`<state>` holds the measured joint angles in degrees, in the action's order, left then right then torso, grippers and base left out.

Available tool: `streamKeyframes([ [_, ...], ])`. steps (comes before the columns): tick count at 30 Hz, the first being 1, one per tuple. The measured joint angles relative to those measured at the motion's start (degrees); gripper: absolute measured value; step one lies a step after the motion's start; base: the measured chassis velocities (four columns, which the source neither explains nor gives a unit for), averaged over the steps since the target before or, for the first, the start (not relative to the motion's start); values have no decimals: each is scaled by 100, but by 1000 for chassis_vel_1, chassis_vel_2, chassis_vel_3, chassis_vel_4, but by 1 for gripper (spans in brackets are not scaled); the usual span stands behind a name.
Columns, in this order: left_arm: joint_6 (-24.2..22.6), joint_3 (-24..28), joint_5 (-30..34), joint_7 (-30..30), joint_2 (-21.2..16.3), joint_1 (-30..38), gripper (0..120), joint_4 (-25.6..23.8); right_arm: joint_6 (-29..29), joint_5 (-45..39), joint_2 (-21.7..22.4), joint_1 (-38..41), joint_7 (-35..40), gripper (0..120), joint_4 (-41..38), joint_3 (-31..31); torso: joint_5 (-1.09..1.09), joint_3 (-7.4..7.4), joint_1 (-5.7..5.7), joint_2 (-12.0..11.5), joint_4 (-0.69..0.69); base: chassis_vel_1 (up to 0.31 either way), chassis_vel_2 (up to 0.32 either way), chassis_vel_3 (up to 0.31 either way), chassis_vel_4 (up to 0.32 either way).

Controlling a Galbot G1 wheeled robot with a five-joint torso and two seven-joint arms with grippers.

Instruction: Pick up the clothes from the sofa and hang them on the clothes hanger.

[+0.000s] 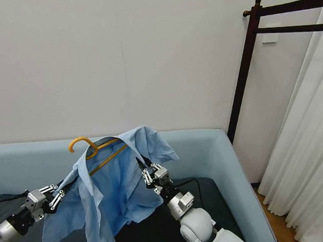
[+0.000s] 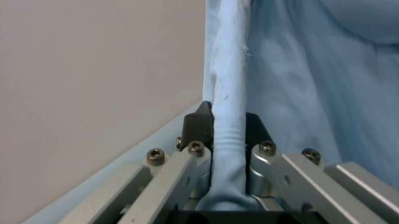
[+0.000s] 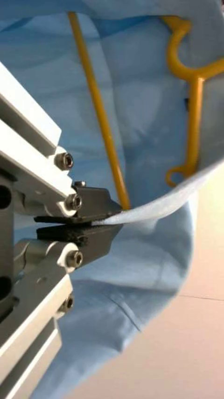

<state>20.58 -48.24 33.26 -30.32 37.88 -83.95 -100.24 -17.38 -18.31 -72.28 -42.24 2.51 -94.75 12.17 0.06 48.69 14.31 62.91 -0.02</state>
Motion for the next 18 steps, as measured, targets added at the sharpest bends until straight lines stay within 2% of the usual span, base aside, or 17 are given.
streamKeyframes([
  [4, -18, 1, -12, -42, -3, 20, 5, 52, -25, 23, 49, -10, -115, 0, -167, -104, 0, 0, 0, 0, 0, 0, 0, 0, 0],
  [8, -50, 83, -87, -148, 89, 90, 5, 179, -133, 447, 220, 5, -680, 0, -551, -255, -1, 0, 0, 0, 0, 0, 0, 0, 0],
  [18, -213, 168, -16, -192, 188, 138, 5, 92, -372, 1357, 253, -247, -1347, 0, -577, -189, 0, 0, 0, 0, 0, 0, 0, 0, 0],
])
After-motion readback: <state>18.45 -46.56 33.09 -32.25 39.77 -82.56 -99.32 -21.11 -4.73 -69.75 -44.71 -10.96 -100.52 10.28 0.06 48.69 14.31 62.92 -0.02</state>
